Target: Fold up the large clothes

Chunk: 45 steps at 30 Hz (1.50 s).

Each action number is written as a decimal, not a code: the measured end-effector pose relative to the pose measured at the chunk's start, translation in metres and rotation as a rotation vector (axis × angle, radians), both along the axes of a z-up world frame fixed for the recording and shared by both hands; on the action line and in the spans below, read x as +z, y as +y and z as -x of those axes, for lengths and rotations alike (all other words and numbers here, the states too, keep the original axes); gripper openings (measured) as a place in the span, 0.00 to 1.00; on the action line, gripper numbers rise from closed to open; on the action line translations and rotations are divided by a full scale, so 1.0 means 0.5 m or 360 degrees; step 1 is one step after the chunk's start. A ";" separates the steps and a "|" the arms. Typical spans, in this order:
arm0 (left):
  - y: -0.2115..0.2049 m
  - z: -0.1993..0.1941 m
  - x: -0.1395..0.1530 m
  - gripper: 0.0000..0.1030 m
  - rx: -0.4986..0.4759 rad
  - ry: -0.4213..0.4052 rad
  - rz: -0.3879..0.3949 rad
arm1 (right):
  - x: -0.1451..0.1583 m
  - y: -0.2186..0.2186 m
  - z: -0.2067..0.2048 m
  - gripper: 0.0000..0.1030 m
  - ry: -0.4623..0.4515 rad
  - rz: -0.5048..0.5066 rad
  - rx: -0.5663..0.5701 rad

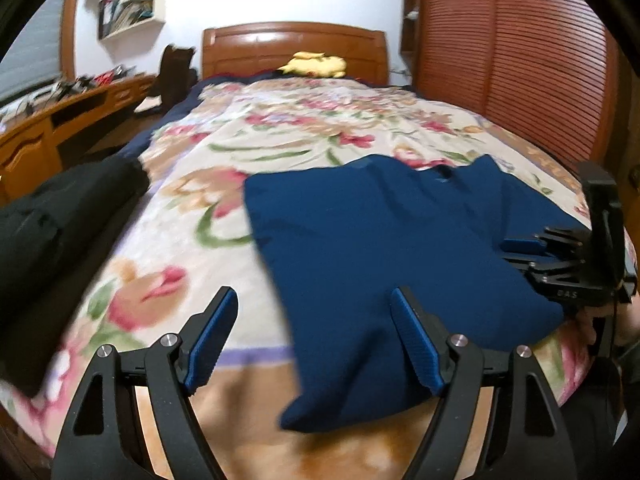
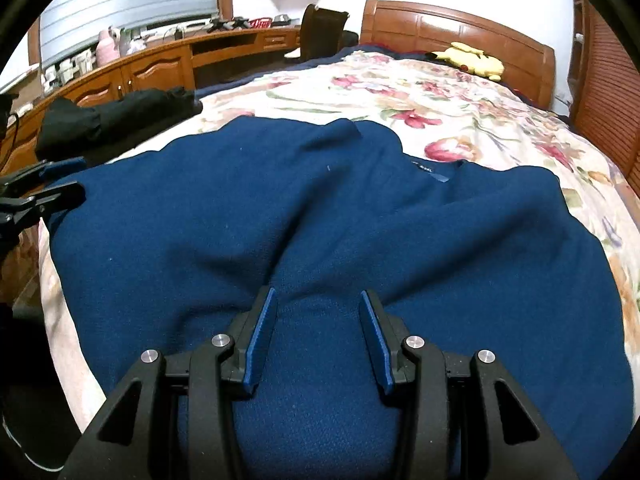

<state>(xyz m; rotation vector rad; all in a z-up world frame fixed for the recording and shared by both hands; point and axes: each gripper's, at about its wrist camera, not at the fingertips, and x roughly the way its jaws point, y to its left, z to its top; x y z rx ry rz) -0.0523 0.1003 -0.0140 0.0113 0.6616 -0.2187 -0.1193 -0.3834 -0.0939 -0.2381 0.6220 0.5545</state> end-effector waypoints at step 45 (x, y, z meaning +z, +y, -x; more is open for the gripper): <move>0.000 -0.008 -0.042 0.61 -0.0081 0.0437 0.0012 | 0.085 -0.152 0.184 0.50 -0.0067 0.0235 -0.0359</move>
